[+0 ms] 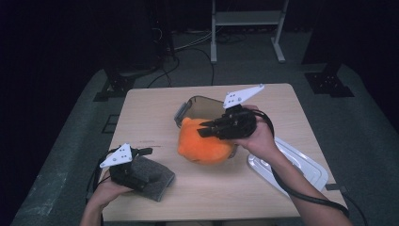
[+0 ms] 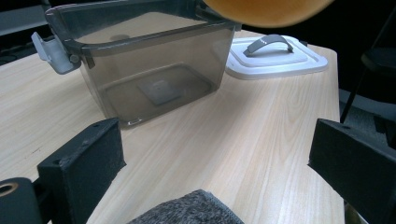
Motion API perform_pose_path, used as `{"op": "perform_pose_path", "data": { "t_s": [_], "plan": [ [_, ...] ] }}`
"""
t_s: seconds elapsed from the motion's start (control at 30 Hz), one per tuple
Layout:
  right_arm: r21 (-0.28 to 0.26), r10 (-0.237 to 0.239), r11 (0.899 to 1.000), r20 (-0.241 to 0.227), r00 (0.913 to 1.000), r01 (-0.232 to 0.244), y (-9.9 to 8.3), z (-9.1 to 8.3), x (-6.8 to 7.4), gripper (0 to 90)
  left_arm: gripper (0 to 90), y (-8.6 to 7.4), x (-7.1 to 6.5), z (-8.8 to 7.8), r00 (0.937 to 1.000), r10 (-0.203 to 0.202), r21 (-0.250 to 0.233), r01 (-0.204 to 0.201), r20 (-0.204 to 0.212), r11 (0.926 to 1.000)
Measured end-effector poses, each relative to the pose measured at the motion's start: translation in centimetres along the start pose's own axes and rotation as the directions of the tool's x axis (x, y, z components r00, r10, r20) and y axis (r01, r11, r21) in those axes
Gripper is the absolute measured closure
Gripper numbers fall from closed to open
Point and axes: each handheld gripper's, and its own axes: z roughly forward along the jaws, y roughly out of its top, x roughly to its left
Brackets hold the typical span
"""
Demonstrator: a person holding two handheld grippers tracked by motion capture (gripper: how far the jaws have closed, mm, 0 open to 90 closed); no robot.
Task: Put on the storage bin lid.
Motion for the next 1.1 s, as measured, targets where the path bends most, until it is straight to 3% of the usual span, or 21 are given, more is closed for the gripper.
{"op": "perform_pose_path", "data": {
  "t_s": [0.53, 1.1],
  "plan": [
    [-0.006, 0.016, 1.0, 0.078, 0.9969, -0.015, 2.6, 0.0, -4.2, 74.9, 2.6, 0.0, -0.1, 0.1, 1.0, -0.001, -0.005, 0.001, 0.009, 1.0],
    [0.008, 0.054, 0.998, 0.137, 0.9891, -0.056, 2.5, 0.6, -8.3, 74.7, 2.6, -0.1, -0.1, 0.0, 0.9999, 0.0, -0.005, 0.0, 0.014, 1.0]
  ]
}}
